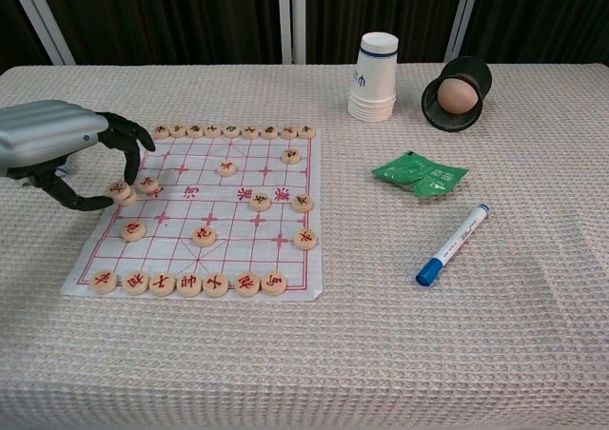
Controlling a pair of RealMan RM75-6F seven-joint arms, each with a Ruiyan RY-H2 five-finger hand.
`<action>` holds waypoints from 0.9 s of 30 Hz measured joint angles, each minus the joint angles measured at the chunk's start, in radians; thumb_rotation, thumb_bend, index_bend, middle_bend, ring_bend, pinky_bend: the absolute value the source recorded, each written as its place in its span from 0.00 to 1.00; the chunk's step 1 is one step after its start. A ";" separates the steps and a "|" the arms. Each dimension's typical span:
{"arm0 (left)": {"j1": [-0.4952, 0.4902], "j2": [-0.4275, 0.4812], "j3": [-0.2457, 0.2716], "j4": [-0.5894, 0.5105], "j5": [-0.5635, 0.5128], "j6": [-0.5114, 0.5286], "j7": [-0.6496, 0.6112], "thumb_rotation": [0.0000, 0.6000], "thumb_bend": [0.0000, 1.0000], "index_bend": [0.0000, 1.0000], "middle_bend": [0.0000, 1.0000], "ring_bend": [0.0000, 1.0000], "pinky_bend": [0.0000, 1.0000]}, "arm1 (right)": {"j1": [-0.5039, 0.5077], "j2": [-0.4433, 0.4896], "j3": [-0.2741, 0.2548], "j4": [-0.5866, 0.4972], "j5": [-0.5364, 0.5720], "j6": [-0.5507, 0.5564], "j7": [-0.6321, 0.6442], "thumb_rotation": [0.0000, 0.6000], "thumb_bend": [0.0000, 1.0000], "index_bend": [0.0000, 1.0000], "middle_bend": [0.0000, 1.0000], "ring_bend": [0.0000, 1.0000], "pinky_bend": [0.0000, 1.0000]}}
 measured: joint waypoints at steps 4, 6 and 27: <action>-0.014 -0.013 -0.009 0.022 -0.017 -0.024 -0.002 1.00 0.35 0.54 0.17 0.14 0.27 | -0.001 0.001 0.002 0.003 0.002 0.002 0.003 1.00 0.47 0.00 0.00 0.00 0.00; -0.016 -0.018 -0.010 0.030 -0.019 -0.027 -0.003 1.00 0.35 0.54 0.18 0.14 0.27 | -0.001 0.002 0.005 0.005 0.005 0.001 0.007 1.00 0.47 0.00 0.00 0.00 0.00; -0.024 -0.028 -0.002 0.049 -0.025 -0.040 0.003 1.00 0.35 0.37 0.18 0.14 0.27 | -0.002 -0.004 0.008 0.025 0.016 -0.005 0.018 1.00 0.48 0.00 0.00 0.00 0.00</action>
